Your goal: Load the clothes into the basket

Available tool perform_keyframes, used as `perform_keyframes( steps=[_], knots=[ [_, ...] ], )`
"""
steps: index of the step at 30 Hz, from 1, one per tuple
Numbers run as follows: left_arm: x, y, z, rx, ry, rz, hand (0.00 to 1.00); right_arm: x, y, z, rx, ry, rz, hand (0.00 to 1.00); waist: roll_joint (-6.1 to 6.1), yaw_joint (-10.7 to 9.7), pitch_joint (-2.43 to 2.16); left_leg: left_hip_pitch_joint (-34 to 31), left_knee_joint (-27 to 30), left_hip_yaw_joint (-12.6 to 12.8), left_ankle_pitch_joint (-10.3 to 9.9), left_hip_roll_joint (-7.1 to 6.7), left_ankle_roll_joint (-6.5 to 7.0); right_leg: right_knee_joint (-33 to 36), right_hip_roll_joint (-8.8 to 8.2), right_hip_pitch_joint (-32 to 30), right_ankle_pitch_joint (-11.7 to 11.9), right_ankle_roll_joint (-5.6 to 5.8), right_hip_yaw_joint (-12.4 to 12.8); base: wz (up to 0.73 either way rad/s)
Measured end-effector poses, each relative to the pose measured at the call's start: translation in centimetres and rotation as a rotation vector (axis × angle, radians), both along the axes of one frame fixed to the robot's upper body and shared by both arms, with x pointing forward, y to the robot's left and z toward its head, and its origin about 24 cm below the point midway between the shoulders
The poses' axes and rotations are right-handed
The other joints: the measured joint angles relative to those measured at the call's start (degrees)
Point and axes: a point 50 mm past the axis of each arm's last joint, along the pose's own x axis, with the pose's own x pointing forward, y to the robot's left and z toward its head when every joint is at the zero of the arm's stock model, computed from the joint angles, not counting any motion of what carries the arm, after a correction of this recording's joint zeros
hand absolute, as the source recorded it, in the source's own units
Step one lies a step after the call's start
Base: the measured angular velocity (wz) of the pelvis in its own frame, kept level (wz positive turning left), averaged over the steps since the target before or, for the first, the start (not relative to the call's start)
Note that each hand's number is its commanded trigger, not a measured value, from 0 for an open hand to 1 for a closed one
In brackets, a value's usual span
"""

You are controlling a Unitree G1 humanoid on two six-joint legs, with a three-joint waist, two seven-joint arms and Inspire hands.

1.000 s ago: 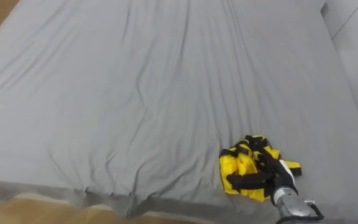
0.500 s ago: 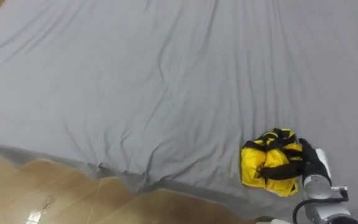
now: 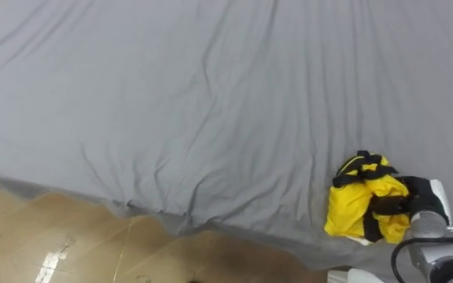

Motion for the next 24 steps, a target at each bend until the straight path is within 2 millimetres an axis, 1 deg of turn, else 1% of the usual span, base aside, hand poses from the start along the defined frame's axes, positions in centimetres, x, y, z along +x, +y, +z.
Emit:
perform_keyframes(
  steps=[3, 6, 13, 17, 20, 21, 22, 23, 24],
  knots=[
    [0.2, 0.0, 0.0, 0.004, -0.001, -0.013, 0.0, -0.4, -0.1, -0.4, 0.007, 0.015, 0.004, 1.0, 0.0, -0.1, 0.0, -0.1, 0.0, 0.0, 0.0, 0.02, 0.0, -0.1, 0.01, 0.0, 0.0, 0.0, -0.1, 0.0],
    [0.2, 0.0, 0.1, 0.004, -0.001, -0.015, 0.0, -0.5, 0.0, -0.4, 0.022, 0.014, 0.012, 1.0, 0.0, -0.5, 0.0, -0.1, -0.1, 0.1, 0.0, 0.01, 0.0, -0.1, 0.02, -0.1, 0.0, 0.0, 0.0, 0.0],
    [-0.1, 0.0, -0.1, 0.007, 0.013, -0.014, 0.0, -0.5, 0.0, -0.4, 0.039, -0.003, 0.012, 1.0, 0.15, -1.1, -0.04, 0.1, -0.1, 0.3, 0.0, 0.02, -0.01, -0.1, 0.02, 0.1, 0.0, 0.0, 0.0, 0.0],
    [-0.2, 0.1, -0.1, 0.009, 0.02, -0.012, 0.0, -1.0, -0.2, -0.7, 0.048, -0.008, 0.0, 1.0, 0.25, -1.2, -0.1, 1.5, -0.4, 0.4, 0.0, 0.04, -0.01, -0.1, 0.04, 1.2, 0.0, 0.0, -0.1, -0.01],
    [-0.7, 0.5, -0.2, 0.013, 0.031, 0.0, 0.0, -1.6, -0.2, -0.9, 0.079, -0.032, -0.024, 1.0, 0.21, -1.7, -0.13, 3.6, -1.1, 0.8, 0.0, 0.03, -0.02, -0.1, 0.07, 2.9, -0.1, 0.09, 0.6, -0.07],
    [-1.0, 0.6, -0.2, 0.016, 0.034, 0.004, 0.0, -1.8, -0.1, -0.9, 0.091, -0.06, -0.02, 1.0, 0.11, -1.8, -0.18, 4.7, -1.5, 1.6, 0.0, 0.06, -0.02, 0.0, 0.13, 3.5, -0.1, 0.13, 1.3, -0.24],
    [-1.5, 0.8, -0.3, 0.019, 0.042, 0.015, 0.0, -2.0, 0.0, -0.7, 0.103, -0.095, -0.014, 1.0, 0.07, -2.0, -0.2, 6.0, -2.0, 2.2, 0.0, 0.05, -0.02, -0.1, 0.11, 4.3, -0.1, 0.17, 1.5, -0.27],
    [-1.8, 0.9, -0.4, 0.022, 0.045, 0.024, 0.0, -2.2, 0.1, -0.7, 0.113, -0.11, -0.017, 1.0, 0.09, -2.4, -0.22, 6.6, -2.1, 2.2, 0.0, 0.01, -0.02, -0.2, 0.1, 4.7, -0.1, 0.18, 1.6, -0.18],
    [-2.2, 1.2, -0.3, 0.028, 0.048, 0.041, 0.0, -2.7, 0.1, -0.7, 0.147, -0.148, -0.042, 1.0, 0.05, -3.4, -0.26, 7.7, -2.2, 2.2, 0.0, 0.0, -0.03, -0.2, 0.11, 5.8, -0.1, 0.19, 1.9, -0.1]
  ],
)
